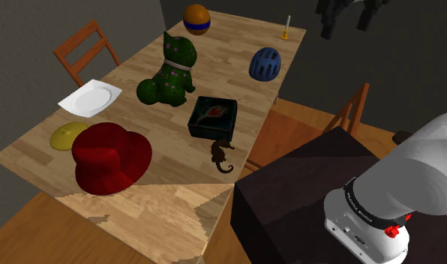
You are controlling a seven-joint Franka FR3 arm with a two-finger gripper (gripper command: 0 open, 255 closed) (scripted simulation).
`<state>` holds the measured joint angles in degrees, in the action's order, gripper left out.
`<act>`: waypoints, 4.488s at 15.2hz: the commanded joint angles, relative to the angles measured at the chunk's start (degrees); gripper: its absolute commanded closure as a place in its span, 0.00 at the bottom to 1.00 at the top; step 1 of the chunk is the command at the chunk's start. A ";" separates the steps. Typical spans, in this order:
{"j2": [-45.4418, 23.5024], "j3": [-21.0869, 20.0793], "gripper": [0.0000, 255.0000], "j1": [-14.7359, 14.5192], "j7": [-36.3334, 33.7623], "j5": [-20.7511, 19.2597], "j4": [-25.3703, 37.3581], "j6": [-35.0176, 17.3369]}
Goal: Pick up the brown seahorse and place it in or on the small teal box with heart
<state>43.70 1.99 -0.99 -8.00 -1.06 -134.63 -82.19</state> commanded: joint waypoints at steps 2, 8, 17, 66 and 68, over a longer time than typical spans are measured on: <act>1.25 -0.74 0.00 -0.08 -1.24 0.69 -2.46 -1.92; 6.91 -5.90 0.00 -1.26 -8.60 5.33 -15.81 -14.04; 6.09 -16.62 0.00 -5.45 -20.17 14.06 -30.44 -36.42; -20.83 -166.40 0.00 132.10 -69.76 -16.14 -11.81 -93.56; -15.81 -168.18 0.00 131.70 -43.75 8.37 -2.99 -83.15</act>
<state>26.43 -163.55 129.10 -66.04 -7.04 -141.99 -171.85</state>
